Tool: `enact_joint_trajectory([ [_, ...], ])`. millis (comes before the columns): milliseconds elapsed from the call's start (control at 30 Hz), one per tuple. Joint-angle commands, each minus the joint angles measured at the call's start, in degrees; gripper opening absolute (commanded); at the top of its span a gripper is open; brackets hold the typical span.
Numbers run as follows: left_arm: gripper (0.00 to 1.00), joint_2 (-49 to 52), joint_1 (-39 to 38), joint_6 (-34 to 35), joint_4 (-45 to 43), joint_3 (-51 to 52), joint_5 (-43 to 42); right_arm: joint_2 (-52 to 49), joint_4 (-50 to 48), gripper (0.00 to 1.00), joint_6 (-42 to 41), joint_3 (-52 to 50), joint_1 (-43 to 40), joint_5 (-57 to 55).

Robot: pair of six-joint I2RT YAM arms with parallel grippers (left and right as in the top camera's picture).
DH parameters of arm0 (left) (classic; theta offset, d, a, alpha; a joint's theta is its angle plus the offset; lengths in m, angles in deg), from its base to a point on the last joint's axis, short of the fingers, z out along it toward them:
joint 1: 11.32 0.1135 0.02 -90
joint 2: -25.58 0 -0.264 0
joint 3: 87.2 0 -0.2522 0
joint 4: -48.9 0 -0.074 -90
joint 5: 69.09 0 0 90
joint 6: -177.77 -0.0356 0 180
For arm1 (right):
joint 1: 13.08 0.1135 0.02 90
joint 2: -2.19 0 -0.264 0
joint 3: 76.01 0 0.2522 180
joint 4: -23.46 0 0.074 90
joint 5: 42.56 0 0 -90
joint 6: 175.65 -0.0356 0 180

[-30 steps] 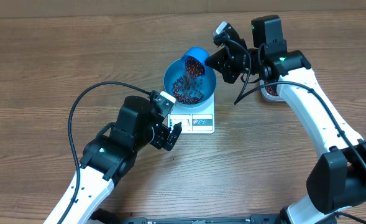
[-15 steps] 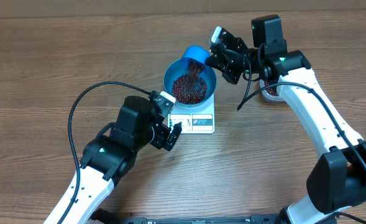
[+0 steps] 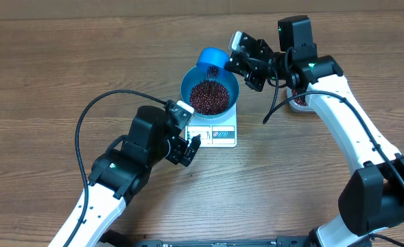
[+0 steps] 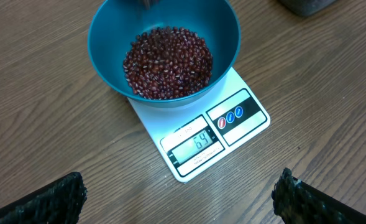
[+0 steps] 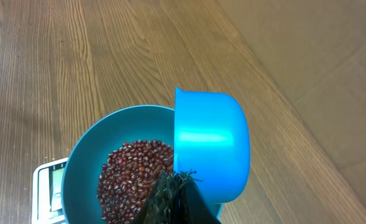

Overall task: Scoop item into bowl and weigh 150g on scale
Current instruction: 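Tilt the scoop with the right gripper, pouring beans into the bowl, then move the empty scoop back right to the bean container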

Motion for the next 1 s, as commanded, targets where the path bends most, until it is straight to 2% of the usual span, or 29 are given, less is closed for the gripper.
enact_joint_trajectory([
  [0,0.99,0.3,0.3,-0.5,-0.2,0.2,-0.6,1.1,-0.6,0.04,0.9,0.2,0.1,1.0],
  [533,1.00,0.3,0.3,-0.5,-0.2,0.2,-0.6,1.1,-0.4,0.04,0.8,0.2,0.1,1.0],
  [633,1.00,0.3,0.3,-0.5,-0.2,0.2,-0.6,1.1,-0.3,0.04,-1.9,0.2,0.1,1.0],
  [767,0.99,0.3,0.3,-0.5,-0.2,0.2,-0.6,1.1,-0.5,0.04,-9.6,0.2,0.1,1.0],
  [967,0.99,0.3,0.3,-0.5,-0.2,0.2,-0.6,1.1,-1.2,0.04,-34.8,0.2,-0.9,0.9],
])
